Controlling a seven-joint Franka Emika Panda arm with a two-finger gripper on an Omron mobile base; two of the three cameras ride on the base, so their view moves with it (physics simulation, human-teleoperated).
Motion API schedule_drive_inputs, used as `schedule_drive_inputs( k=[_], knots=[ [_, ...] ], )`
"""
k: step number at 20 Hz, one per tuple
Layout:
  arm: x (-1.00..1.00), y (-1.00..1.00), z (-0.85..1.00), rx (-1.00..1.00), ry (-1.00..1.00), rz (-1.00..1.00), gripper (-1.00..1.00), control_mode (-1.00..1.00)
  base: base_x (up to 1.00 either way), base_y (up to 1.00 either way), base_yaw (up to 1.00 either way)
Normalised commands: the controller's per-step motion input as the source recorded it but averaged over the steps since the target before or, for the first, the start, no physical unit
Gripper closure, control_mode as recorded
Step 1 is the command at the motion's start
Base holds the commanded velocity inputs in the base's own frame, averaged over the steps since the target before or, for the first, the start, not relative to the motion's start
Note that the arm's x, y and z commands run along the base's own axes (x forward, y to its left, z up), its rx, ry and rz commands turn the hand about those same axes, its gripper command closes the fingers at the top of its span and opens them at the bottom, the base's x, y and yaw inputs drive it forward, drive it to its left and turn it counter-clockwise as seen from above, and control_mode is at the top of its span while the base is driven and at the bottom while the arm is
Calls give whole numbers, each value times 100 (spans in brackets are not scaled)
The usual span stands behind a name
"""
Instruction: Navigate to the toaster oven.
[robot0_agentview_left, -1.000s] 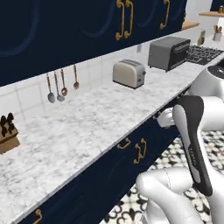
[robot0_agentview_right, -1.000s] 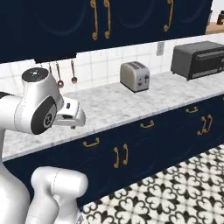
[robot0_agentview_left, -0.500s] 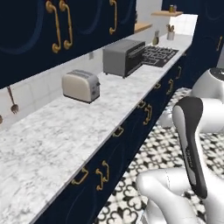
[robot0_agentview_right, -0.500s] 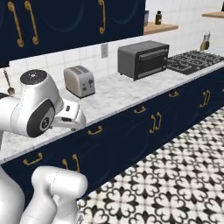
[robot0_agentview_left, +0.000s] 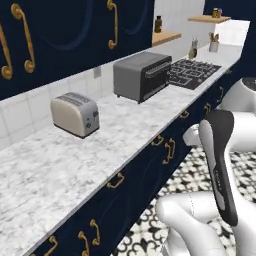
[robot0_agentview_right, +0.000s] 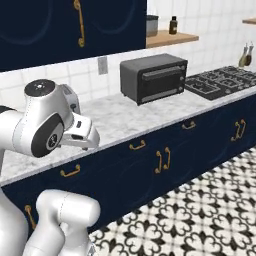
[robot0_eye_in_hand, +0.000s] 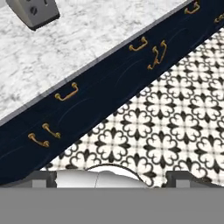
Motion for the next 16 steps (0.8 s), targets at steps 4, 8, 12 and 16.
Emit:
schedule_drive_inputs(
  k=[4,8,12,16],
  knots=[
    [0,0,0,0,0,0,-100,100,78,-56,73],
    [0,0,0,0,0,0,-100,100,6,-74,73],
    [0,0,0,0,0,0,-100,100,-13,-92,66],
    [0,0,0,0,0,0,-100,100,-61,-100,39]
  ],
)
